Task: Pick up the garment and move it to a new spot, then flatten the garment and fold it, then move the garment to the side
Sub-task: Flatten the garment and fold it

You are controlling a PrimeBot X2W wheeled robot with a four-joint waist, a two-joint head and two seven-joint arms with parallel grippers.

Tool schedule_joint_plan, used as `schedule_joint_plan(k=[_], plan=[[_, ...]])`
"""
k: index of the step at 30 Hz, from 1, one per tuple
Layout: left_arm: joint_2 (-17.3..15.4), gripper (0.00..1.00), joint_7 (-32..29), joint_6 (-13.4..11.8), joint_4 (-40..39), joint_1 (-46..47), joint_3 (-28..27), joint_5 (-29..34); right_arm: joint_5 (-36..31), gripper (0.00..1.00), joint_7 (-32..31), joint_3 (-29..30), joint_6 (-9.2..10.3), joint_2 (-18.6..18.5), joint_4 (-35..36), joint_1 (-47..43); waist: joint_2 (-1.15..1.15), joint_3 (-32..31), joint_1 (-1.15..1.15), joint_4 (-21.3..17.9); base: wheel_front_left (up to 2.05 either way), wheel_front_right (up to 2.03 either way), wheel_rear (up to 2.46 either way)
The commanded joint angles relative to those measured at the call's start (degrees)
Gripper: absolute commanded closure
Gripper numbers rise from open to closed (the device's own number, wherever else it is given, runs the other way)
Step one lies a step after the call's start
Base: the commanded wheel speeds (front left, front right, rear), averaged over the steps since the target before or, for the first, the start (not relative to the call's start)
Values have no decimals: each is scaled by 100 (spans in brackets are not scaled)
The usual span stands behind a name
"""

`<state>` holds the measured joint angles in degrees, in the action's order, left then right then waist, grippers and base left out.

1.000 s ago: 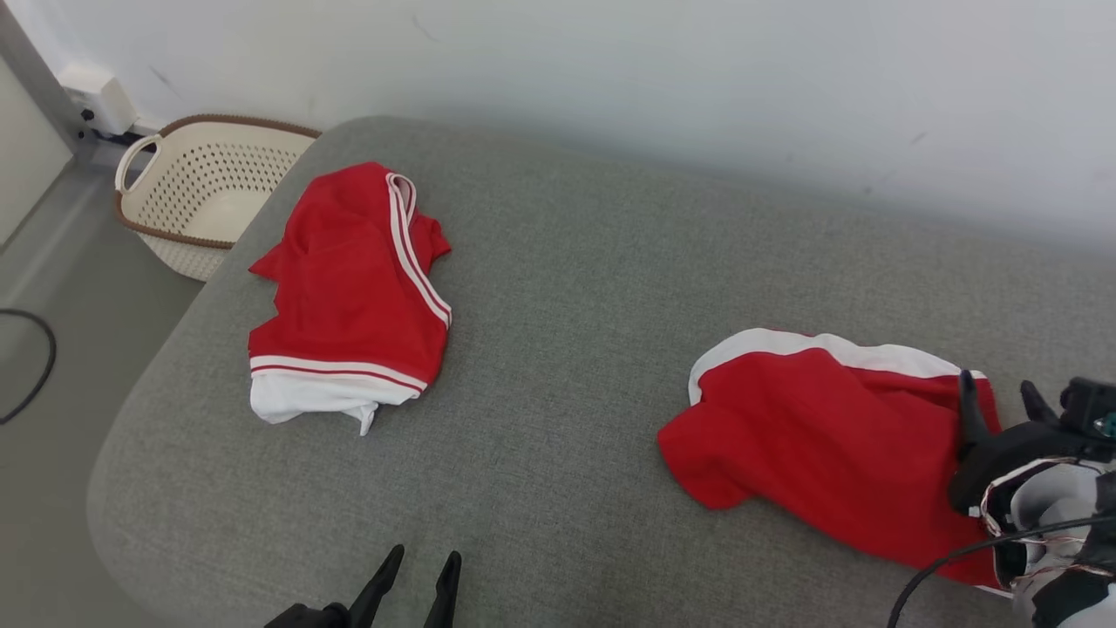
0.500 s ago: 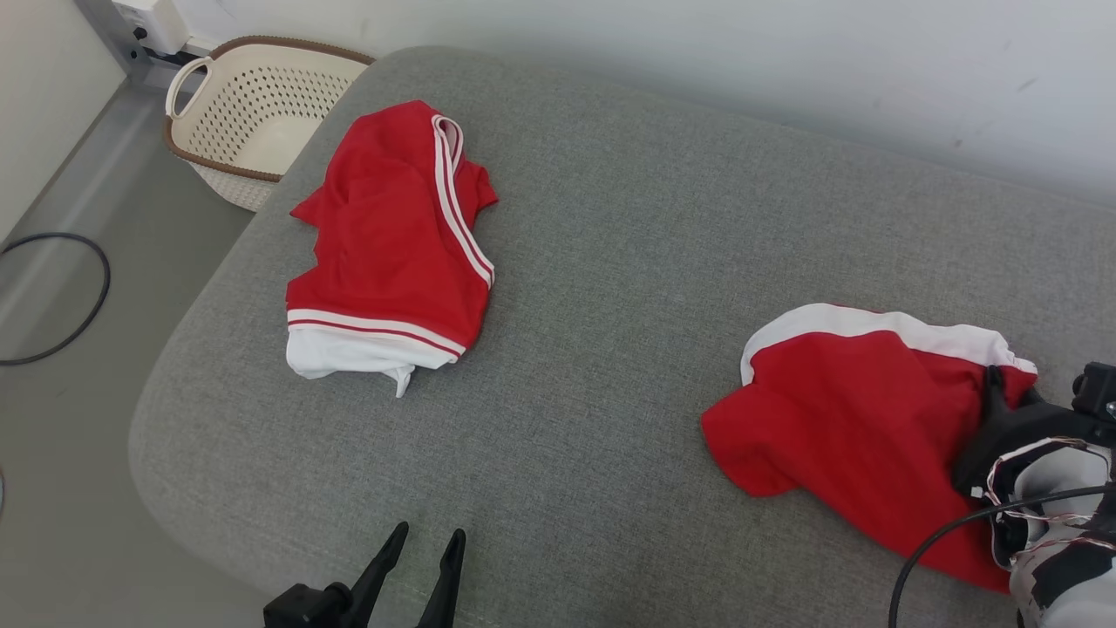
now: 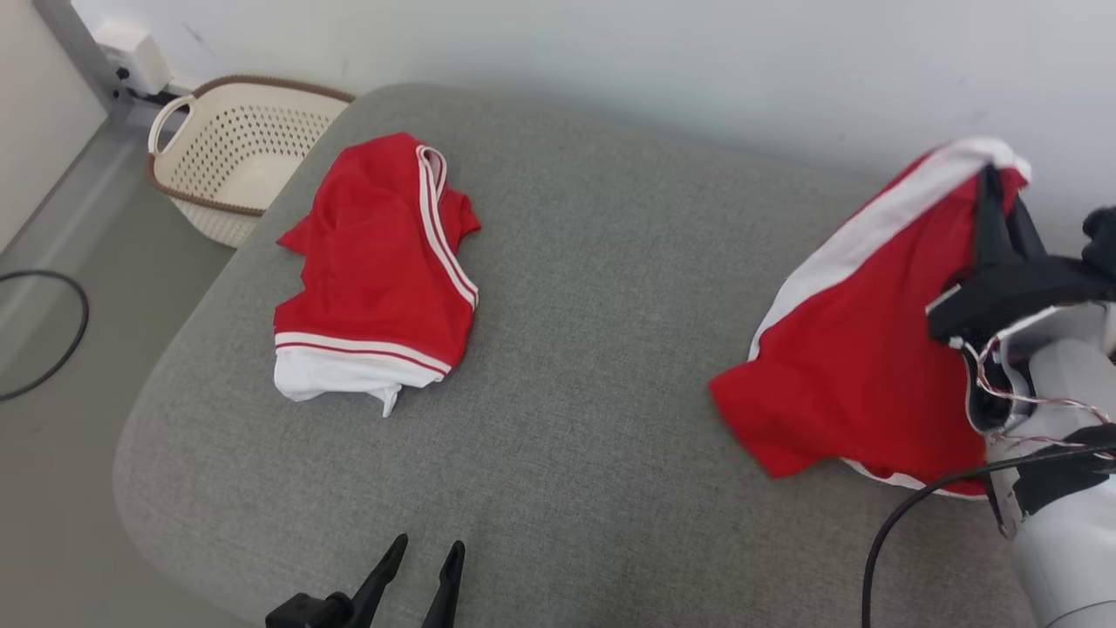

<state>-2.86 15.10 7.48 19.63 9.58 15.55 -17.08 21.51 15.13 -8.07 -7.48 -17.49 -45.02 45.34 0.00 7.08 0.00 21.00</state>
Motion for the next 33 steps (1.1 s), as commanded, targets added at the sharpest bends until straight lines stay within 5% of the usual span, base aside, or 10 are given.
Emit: schedule_joint_plan(k=[1,8,15,22,24,25,33], plan=[[-5,0,9,1,24,-87,-37,74,97,100,1,-72,-3,63,214,-27,0,-159,0,-105,0,0,0],[-4,0,9,1,47,-291,-108,39,547,100,1,-554,-2,-68,1153,-746,0,-593,0,-490,0,0,0],[-5,0,9,1,-39,-328,8,-77,804,100,1,-688,-2,-511,778,-1670,0,-729,0,-975,0,0,0],[-4,0,8,2,1,-272,59,-91,797,97,2,-393,-2,-576,470,-2619,0,-806,0,-1336,0,0,0],[-4,0,8,2,16,-255,44,-77,820,52,1,-331,-2,-539,391,-2758,0,-830,0,-1415,0,0,0],[-4,0,9,1,16,-239,47,-72,833,0,1,-307,-2,-517,365,-2808,0,-842,0,-1449,0,0,0],[-4,0,9,1,44,-133,85,-110,604,0,2,-4,-2,-520,200,-2794,0,-907,0,-1663,0,0,0]])
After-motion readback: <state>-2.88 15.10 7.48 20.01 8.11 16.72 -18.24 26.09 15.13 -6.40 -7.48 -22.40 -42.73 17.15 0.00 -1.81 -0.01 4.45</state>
